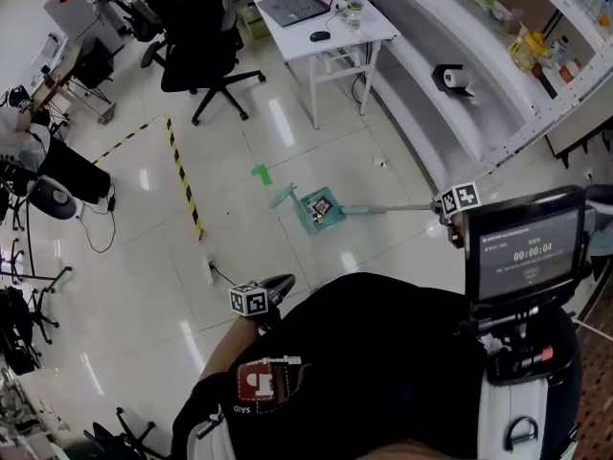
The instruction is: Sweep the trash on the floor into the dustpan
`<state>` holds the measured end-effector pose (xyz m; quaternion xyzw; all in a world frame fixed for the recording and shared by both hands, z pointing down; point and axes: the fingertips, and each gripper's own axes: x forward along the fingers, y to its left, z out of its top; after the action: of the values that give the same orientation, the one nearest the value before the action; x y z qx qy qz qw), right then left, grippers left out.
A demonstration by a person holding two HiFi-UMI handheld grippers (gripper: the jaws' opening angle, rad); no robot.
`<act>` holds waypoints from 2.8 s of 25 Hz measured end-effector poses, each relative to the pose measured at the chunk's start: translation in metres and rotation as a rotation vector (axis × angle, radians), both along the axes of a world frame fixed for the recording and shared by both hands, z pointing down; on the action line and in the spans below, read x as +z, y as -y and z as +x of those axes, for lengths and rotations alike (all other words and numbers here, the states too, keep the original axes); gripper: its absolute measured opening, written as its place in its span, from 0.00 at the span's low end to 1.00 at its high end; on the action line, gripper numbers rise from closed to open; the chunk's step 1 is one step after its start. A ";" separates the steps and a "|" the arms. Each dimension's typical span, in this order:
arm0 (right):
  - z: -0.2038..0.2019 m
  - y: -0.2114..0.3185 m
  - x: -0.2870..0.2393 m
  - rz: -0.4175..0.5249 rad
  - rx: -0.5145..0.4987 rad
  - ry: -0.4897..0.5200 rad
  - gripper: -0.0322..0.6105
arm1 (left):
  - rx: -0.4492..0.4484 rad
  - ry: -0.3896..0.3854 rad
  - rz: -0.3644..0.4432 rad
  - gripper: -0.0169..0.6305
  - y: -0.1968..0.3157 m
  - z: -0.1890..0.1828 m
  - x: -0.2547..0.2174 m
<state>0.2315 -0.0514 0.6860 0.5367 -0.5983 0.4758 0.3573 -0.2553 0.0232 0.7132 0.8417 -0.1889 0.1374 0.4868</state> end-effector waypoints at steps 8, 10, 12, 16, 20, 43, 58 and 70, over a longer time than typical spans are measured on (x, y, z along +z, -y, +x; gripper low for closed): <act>0.100 0.103 0.044 0.021 0.125 -0.009 0.19 | -0.090 0.084 -0.028 0.02 0.067 0.043 0.010; 0.127 0.123 0.058 0.019 0.154 -0.005 0.19 | -0.146 0.110 -0.035 0.02 0.082 0.055 0.012; 0.158 0.153 0.076 0.007 0.169 0.008 0.19 | -0.193 0.124 -0.037 0.02 0.103 0.077 0.012; 0.203 0.207 0.110 0.007 0.216 0.025 0.19 | -0.130 0.145 -0.027 0.02 0.133 0.129 0.012; 0.222 0.219 0.111 0.044 0.300 -0.002 0.19 | 0.016 0.176 -0.019 0.02 0.136 0.160 0.014; 0.168 0.209 0.223 0.017 0.432 -0.123 0.19 | -0.035 0.137 -0.112 0.02 0.128 0.112 0.024; 0.047 0.109 0.210 -0.168 0.547 0.038 0.19 | -0.097 0.073 -0.046 0.02 0.106 0.064 -0.002; -0.040 0.052 0.227 -0.399 0.367 0.210 0.19 | -0.197 0.085 -0.035 0.02 0.099 0.039 -0.009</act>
<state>0.1911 -0.1036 0.9129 0.5027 -0.4196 0.6938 0.2999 -0.2164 -0.0754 0.7042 0.8037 -0.2887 0.1277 0.5044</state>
